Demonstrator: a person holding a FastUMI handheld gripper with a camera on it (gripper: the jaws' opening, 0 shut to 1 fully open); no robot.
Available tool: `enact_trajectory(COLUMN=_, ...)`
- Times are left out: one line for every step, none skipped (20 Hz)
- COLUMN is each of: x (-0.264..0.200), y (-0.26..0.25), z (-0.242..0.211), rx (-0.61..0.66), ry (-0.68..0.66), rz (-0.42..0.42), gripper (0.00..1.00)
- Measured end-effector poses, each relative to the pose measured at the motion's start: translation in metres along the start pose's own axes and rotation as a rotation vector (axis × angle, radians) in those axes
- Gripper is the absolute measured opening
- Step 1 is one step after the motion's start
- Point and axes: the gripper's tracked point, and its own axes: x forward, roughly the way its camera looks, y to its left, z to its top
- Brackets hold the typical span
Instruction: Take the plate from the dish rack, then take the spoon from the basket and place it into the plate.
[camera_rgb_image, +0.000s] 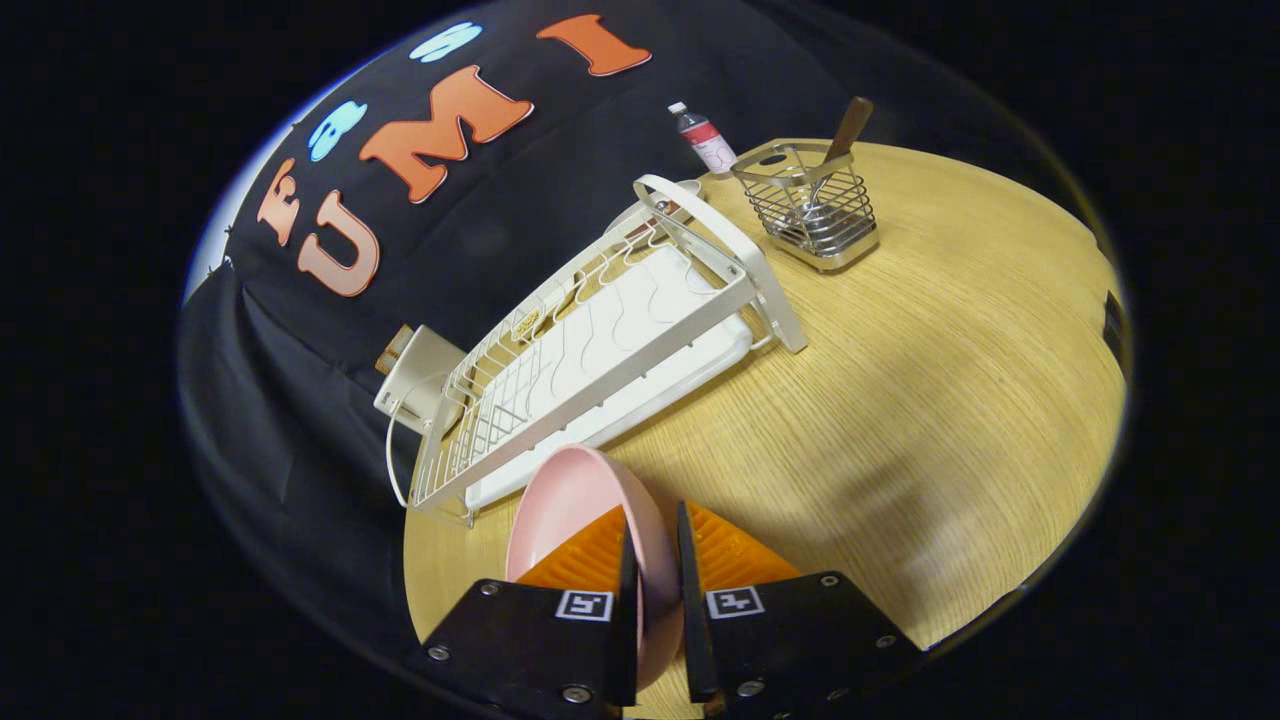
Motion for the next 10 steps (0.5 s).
enact_trajectory(x=-0.001, y=-0.004, z=0.001, rx=-0.01, ry=0.004, rz=-0.008, gripper=0.21)
enact_trajectory(x=-0.003, y=-0.01, z=0.005, rx=-0.017, ry=0.002, rz=-0.022, gripper=0.22)
enact_trajectory(x=-0.004, y=-0.013, z=0.01, rx=-0.019, ry=-0.004, rz=-0.025, gripper=0.22)
enact_trajectory(x=-0.006, y=-0.017, z=0.016, rx=-0.018, ry=-0.015, rz=-0.032, gripper=0.23)
enact_trajectory(x=-0.008, y=-0.022, z=0.023, rx=-0.028, ry=-0.027, rz=-0.042, gripper=0.24)
enact_trajectory(x=-0.01, y=-0.027, z=0.032, rx=-0.046, ry=-0.043, rz=-0.054, gripper=0.35)
enact_trajectory(x=-0.015, y=-0.032, z=0.041, rx=-0.066, ry=-0.063, rz=-0.067, gripper=0.41)
enact_trajectory(x=-0.02, y=-0.037, z=0.053, rx=-0.087, ry=-0.087, rz=-0.081, gripper=0.47)
enact_trajectory(x=-0.024, y=-0.043, z=0.067, rx=-0.112, ry=-0.113, rz=-0.097, gripper=0.52)
enact_trajectory(x=-0.028, y=-0.047, z=0.078, rx=-0.134, ry=-0.138, rz=-0.113, gripper=0.62)
